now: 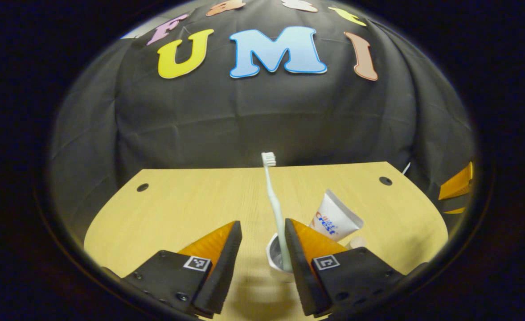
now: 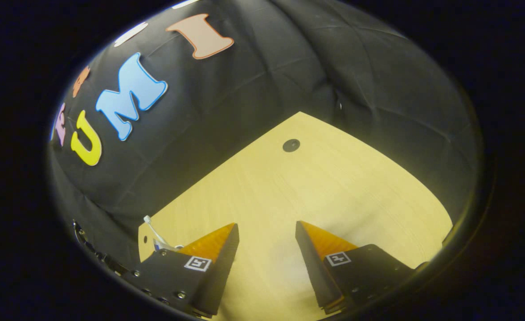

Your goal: Put the toothbrush and toothpaste on the desktop into the cup, then pick up the cup and place it on the coaster on the desktop.

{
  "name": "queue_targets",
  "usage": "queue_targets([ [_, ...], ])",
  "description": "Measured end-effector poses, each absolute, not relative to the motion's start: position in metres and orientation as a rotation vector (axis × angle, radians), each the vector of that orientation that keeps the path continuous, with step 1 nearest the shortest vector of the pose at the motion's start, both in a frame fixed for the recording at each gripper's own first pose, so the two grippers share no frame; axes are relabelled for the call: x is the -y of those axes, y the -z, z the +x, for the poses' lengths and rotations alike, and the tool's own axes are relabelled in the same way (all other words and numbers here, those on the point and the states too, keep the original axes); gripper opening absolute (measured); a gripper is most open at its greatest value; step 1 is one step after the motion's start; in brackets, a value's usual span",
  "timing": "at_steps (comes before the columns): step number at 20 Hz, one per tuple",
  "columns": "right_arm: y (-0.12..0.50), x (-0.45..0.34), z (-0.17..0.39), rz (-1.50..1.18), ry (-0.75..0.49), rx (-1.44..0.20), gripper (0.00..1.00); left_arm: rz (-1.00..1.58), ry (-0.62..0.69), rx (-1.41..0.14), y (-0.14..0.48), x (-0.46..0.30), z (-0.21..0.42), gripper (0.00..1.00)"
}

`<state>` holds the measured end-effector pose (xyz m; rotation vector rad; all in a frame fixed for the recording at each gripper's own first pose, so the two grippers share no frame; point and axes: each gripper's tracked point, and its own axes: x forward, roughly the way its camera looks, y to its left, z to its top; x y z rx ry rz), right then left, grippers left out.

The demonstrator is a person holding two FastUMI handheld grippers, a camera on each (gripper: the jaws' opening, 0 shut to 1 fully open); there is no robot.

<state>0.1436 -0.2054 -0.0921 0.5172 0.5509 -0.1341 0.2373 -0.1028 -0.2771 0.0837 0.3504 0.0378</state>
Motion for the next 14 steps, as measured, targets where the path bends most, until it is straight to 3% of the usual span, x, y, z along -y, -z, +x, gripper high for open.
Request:
queue_targets([
  [3, 0.094, 0.191, 0.143, 0.494, 0.102, -0.563, 0.78, 0.067, -0.052, -0.293, 0.251, 0.091, 0.225, 0.86],
  [14, 0.112, 0.121, 0.128, 0.165, -0.191, -0.670, 0.78, -0.008, -0.110, -0.181, 0.168, 0.017, 0.167, 0.84],
])
